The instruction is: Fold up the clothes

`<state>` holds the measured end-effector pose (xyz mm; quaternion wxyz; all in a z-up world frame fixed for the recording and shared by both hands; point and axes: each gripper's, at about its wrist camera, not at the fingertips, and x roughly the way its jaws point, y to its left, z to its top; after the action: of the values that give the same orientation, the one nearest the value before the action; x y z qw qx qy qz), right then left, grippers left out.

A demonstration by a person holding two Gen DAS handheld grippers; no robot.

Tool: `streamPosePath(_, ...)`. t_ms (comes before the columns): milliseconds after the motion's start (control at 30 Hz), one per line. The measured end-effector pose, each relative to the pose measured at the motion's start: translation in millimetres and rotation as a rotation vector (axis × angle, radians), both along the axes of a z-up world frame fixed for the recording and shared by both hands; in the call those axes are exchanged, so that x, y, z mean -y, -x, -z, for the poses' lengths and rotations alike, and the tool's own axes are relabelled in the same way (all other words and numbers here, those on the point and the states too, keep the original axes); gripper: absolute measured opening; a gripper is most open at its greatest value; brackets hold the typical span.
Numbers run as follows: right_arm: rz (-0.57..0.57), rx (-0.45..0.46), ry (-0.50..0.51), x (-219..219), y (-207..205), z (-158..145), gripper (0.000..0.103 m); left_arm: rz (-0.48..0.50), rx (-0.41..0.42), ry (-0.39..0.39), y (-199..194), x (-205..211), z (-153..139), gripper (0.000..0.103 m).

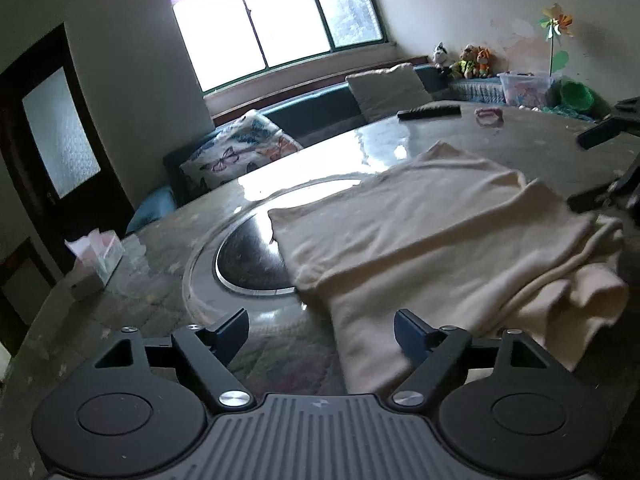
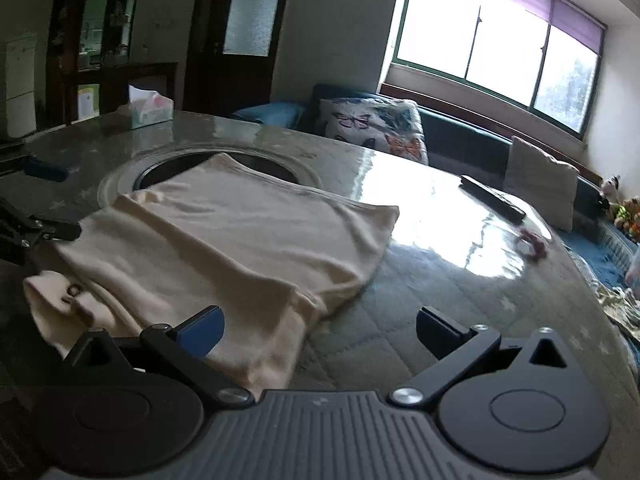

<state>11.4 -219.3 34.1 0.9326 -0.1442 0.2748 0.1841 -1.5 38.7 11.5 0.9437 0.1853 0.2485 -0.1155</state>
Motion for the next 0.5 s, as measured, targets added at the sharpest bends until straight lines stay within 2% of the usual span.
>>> streamPosePath(400, -0.180, -0.015, 0.048, -53, -12, 11, 0.103, 0.145, -0.012, -0.009, -5, 37, 7, 0.084)
streamPosePath(500, -0.230, -0.003, 0.083, -60, -6, 12, 0.103, 0.180, -0.009, -0.020, 0, 39, 9, 0.088)
